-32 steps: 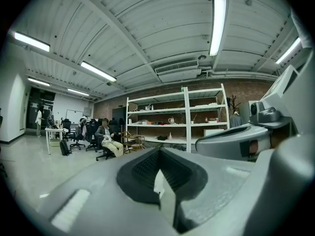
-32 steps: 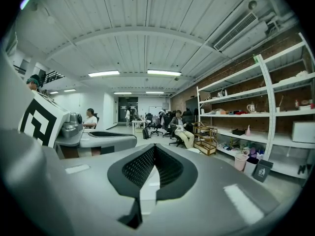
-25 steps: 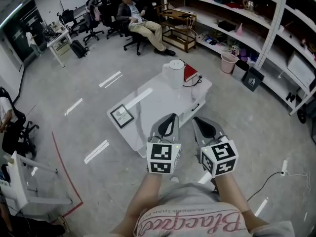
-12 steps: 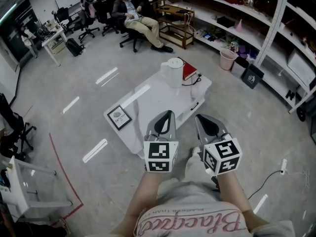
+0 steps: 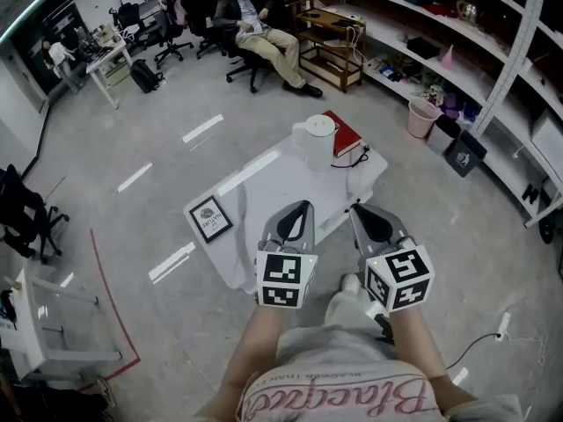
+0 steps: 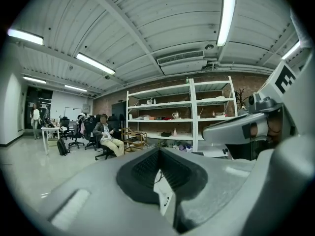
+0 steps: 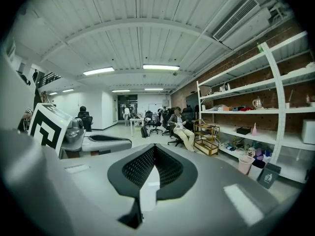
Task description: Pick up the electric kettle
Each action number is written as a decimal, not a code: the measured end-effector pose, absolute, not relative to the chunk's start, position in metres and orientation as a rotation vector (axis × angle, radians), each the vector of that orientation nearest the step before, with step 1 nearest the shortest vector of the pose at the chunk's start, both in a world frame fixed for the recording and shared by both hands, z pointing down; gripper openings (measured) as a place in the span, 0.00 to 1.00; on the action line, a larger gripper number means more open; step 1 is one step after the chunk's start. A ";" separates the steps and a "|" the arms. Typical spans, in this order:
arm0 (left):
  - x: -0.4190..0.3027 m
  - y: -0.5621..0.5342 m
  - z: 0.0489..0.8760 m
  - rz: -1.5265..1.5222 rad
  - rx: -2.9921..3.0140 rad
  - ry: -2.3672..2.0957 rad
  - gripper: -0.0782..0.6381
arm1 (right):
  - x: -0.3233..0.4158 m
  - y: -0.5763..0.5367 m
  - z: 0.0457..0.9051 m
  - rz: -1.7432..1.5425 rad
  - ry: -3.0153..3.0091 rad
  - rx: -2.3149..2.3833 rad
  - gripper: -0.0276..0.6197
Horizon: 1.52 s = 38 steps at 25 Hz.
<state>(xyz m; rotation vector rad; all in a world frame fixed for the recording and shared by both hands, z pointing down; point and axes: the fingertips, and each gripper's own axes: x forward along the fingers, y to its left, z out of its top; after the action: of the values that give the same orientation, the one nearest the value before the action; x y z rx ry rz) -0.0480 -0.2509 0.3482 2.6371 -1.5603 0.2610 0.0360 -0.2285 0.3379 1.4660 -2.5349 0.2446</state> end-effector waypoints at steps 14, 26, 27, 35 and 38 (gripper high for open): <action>0.019 -0.384 0.348 0.222 2.527 -1.764 0.11 | 0.125 -0.379 0.351 0.276 -2.568 1.294 0.08; 0.035 -0.443 0.360 0.180 2.480 -1.803 0.21 | 0.135 -0.448 0.366 0.308 -2.600 1.185 0.08; 0.033 -0.449 0.362 0.182 2.477 -1.800 0.22 | 0.133 -0.454 0.368 0.313 -2.596 1.182 0.08; 0.004 -0.501 0.386 0.206 2.465 -1.745 0.24 | 0.111 -0.507 0.393 0.400 -2.560 1.143 0.08; -0.011 -0.524 0.398 0.207 2.450 -1.726 0.24 | 0.099 -0.529 0.403 0.406 -2.554 1.132 0.08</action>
<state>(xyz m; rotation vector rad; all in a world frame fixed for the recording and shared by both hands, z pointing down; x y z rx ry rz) -0.0112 -0.5236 0.3978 2.4504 -1.7263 0.2070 0.0986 -0.5287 0.4032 1.1322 -2.5542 0.4062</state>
